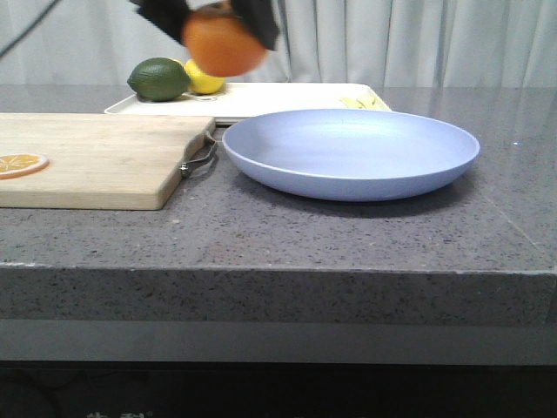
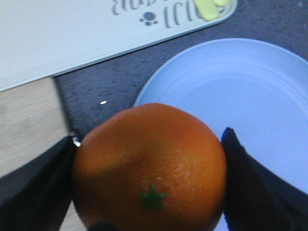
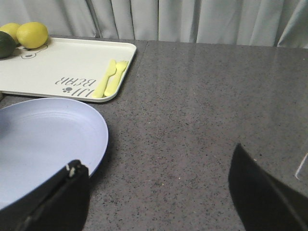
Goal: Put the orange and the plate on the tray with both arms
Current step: 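Lift the orange with the left gripper and lower it onto the blue plate, then open the left gripper and withdraw it back over the cutting board, then move the right gripper down to the rim of the blue plate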
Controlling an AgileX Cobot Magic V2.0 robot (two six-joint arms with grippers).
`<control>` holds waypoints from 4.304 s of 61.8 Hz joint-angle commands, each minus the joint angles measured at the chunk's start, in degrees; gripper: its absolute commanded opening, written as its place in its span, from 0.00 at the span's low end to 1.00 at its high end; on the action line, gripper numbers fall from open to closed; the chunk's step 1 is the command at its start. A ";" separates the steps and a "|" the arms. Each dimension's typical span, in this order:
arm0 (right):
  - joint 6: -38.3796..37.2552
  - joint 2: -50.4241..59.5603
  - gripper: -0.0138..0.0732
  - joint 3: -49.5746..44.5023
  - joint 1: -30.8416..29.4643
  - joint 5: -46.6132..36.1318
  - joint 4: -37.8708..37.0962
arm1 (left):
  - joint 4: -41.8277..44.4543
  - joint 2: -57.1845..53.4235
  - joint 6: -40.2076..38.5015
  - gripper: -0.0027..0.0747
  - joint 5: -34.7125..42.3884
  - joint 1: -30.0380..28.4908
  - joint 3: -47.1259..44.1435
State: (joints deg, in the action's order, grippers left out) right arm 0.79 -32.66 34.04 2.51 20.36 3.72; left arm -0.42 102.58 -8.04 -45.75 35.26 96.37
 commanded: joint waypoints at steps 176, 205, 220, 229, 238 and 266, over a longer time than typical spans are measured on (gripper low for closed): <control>0.57 -0.25 0.85 2.17 -0.15 -4.75 0.14 | 4.86 -32.64 -2.09 0.01 3.53 -17.72 -28.29; 0.57 -0.25 0.85 2.17 -0.15 -4.75 0.14 | 4.97 -71.51 -2.10 0.01 13.51 -22.36 -58.59; 0.57 -0.31 0.85 2.17 -0.15 -4.63 0.25 | 4.97 -90.33 -2.10 0.01 14.84 -22.36 -67.71; 0.57 -2.71 0.85 2.17 -0.15 -4.64 1.56 | 4.97 -97.50 -2.10 0.01 15.21 -22.36 -70.07; 0.57 -9.66 0.85 3.70 -0.15 -4.28 5.23 | 4.97 -99.38 -2.10 0.01 14.93 -22.36 -70.52; 0.57 -42.43 0.78 22.22 2.36 4.47 17.24 | 4.97 -99.28 -2.10 0.01 14.93 -22.36 -70.52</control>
State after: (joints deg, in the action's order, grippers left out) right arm 0.79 -72.51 51.94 4.28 26.41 18.30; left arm 4.82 2.51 -9.66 -35.64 13.00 24.53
